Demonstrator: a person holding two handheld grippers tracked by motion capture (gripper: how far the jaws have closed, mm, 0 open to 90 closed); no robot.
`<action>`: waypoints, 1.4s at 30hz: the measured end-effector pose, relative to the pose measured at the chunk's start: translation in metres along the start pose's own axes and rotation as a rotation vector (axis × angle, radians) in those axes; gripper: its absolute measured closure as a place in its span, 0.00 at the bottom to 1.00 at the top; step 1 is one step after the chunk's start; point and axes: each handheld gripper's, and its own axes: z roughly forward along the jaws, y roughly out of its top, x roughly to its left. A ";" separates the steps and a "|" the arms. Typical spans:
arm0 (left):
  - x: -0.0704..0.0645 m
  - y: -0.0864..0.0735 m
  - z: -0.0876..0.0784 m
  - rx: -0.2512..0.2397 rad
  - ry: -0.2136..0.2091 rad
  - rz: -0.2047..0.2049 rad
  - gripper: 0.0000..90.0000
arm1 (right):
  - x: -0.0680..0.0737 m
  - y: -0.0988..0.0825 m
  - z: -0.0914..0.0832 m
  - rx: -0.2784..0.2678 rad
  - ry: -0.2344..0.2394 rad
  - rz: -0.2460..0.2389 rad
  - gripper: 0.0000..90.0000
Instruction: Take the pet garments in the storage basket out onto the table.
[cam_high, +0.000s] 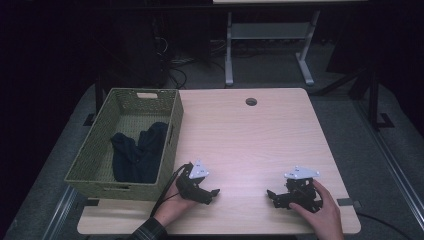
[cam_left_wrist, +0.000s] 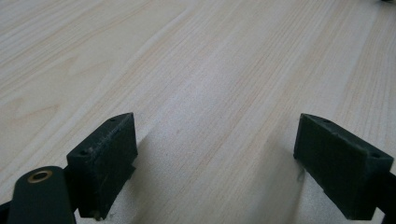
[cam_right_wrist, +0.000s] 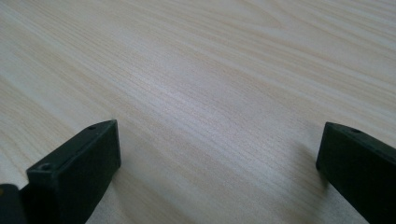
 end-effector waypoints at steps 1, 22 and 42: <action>0.000 0.000 0.000 0.000 -0.001 0.000 0.14 | 0.000 0.000 0.000 0.000 0.000 0.000 0.00; 0.004 0.008 0.001 0.022 -0.001 -0.030 0.14 | 0.000 0.000 0.000 0.000 0.001 -0.004 0.00; 0.010 0.022 -0.009 -0.006 0.001 -0.024 0.15 | 0.000 0.000 0.000 0.002 0.003 -0.001 0.00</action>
